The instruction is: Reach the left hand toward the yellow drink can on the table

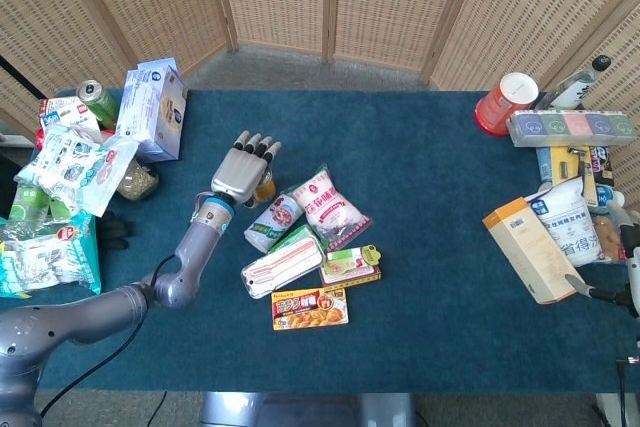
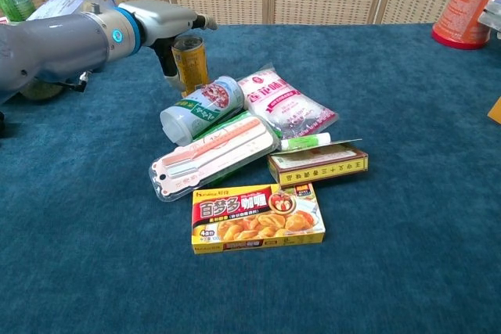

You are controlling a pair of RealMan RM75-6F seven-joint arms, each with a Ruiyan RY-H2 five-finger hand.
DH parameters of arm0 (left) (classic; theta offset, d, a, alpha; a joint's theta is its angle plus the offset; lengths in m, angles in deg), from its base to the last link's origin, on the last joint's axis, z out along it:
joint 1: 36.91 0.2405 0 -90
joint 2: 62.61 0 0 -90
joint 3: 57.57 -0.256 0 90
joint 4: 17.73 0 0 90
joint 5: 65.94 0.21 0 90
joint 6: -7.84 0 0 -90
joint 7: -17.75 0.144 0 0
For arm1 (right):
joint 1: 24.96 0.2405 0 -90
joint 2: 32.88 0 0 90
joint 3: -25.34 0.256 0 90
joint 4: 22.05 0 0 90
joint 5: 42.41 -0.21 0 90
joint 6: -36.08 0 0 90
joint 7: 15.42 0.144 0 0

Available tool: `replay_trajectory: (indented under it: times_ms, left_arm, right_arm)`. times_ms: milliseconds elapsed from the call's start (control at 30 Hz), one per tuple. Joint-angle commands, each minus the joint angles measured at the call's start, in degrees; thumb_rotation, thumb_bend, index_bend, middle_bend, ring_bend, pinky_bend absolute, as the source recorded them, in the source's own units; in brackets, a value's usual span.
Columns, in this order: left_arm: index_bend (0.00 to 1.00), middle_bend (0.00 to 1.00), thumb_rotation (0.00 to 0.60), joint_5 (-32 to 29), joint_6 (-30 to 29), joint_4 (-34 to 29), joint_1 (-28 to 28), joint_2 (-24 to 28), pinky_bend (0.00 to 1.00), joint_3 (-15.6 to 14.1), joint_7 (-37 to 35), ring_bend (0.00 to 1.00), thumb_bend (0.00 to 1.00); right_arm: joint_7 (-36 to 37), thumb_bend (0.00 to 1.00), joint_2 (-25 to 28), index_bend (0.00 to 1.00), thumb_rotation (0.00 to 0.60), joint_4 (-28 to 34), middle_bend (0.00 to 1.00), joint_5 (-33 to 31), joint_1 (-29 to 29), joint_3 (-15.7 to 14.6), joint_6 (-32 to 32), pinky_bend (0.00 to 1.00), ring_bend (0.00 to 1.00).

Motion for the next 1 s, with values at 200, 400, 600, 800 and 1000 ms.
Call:
replay_trajectory:
  times_ms: [200, 400, 600, 800, 1000]
  left_arm:
    - [0.7, 0.72, 0.6, -2.2, 0.64, 5.03, -3.72, -4.47, 0.72, -0.85, 0.97, 0.74, 0.0]
    - [0.82, 0.85, 0.6, -2.64, -2.87, 2.37, -4.14, -3.47, 0.76, -1.2, 3.31, 0.82, 0.0]
    - [0.82, 0.85, 0.6, -2.6, -8.65, -9.66, -2.42, 4.06, 0.76, -0.47, 5.18, 0.82, 0.0]
    - [0.82, 0.85, 0.6, -1.68, -15.81, -27.52, -0.91, 15.35, 0.76, 0.94, 9.26, 0.82, 0.0]
    - [0.83, 0.85, 0.6, -2.82, -20.56, -38.9, -0.43, 22.86, 0.76, 2.25, 12.4, 0.82, 0.0]
  right_arm:
    - [0.3, 0.0, -0.06, 0.0, 0.6, -0.24, 0.0, 0.22, -0.02, 0.07, 0.05, 0.0, 0.0]
    - [0.51, 0.0, 0.05, 0.0, 0.6, -0.27, 0.0, 0.32, -0.16, 0.06, 0.14, 0.0, 0.0]
    - [0.66, 0.0, 0.32, 0.0, 0.6, 0.1, 0.0, 0.52, -0.43, 0.05, 0.53, 0.0, 0.0]
    - [-0.04, 0.0, 0.51, 0.0, 0.6, 1.01, 0.0, 1.36, -0.53, -0.12, 1.08, 0.0, 0.0]
    - [-0.81, 0.0, 0.65, 0.0, 0.6, 2.08, 0.0, 2.09, -0.61, -0.38, 1.5, 0.0, 0.0]
